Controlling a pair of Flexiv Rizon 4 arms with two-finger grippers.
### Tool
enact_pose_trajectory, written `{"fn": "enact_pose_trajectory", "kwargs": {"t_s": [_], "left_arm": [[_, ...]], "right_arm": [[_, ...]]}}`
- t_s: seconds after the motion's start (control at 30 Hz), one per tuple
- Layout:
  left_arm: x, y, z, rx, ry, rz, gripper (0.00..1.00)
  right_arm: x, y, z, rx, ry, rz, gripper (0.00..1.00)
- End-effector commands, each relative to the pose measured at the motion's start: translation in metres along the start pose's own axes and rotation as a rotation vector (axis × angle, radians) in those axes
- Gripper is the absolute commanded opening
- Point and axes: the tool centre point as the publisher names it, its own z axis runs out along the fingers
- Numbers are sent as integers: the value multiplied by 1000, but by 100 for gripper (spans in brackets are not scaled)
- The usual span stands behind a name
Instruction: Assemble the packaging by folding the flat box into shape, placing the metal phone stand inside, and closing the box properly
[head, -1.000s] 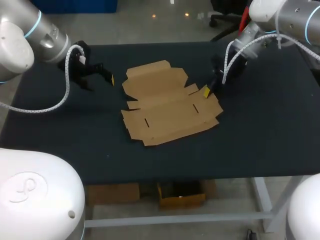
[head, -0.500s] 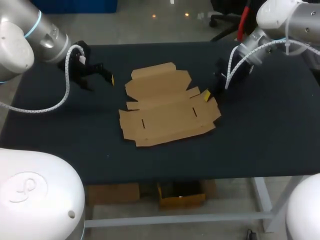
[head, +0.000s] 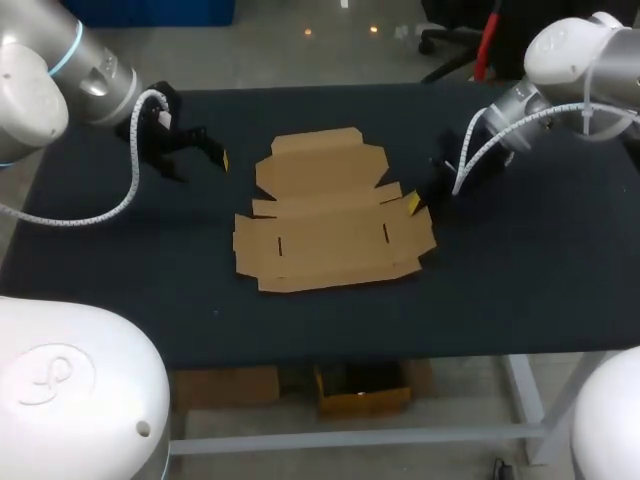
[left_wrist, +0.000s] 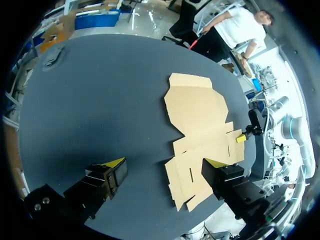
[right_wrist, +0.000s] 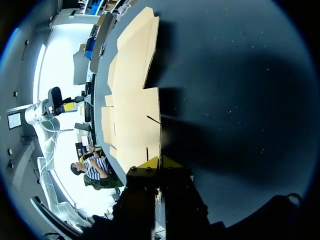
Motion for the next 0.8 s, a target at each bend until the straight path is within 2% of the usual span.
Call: {"fn": "enact_pose_trajectory", "kwargs": {"t_s": [0.03,0.8], "left_arm": [[0,-1,0,-4,-4,0,100],[0,-1,0,-4,-4,0,100]], "right_arm": [[1,-7,2,-73,3,-3,0],[3,-32,2,-61,60,-36,0]]}}
